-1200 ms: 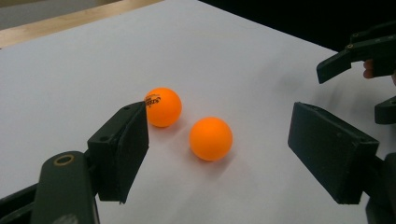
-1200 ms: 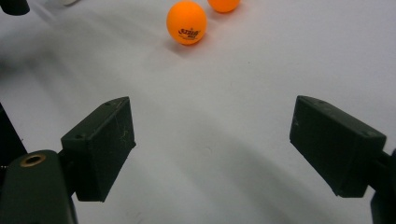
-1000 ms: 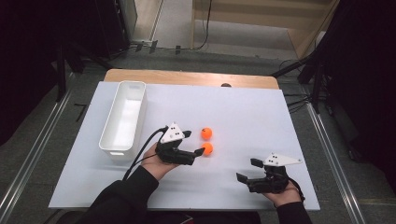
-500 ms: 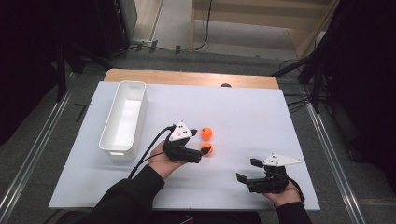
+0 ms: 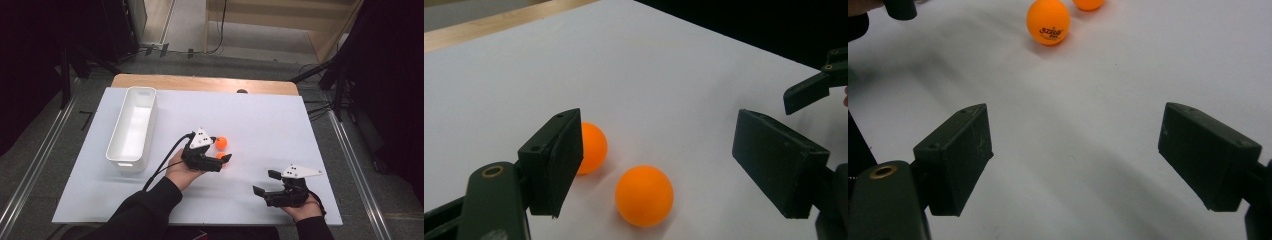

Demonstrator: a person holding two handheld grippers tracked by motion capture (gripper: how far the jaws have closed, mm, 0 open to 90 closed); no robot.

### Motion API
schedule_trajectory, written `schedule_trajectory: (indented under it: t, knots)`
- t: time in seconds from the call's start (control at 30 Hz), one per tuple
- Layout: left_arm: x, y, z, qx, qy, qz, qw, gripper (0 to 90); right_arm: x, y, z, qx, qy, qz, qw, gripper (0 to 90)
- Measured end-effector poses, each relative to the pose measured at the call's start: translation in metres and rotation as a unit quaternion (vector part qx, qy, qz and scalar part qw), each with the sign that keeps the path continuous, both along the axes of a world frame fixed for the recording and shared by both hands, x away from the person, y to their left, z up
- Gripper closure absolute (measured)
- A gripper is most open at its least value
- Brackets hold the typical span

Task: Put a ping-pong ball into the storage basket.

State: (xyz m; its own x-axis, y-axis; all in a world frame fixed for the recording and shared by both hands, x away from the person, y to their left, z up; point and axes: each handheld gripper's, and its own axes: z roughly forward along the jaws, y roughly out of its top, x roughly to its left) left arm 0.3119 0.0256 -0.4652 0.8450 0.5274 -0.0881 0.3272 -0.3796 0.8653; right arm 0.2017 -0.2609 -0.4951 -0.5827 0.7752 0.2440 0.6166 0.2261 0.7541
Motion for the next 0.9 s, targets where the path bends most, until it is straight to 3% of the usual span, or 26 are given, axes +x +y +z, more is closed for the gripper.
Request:
schedule_trajectory:
  t: [0.9]
  knots:
    - [0.003, 0.0, -0.013, 0.002, 0.006, 0.009, 0.9999, 20.9, 0.0, -0.001, 0.0, 0.003, -0.002, 0.0, 1.0, 12.5]
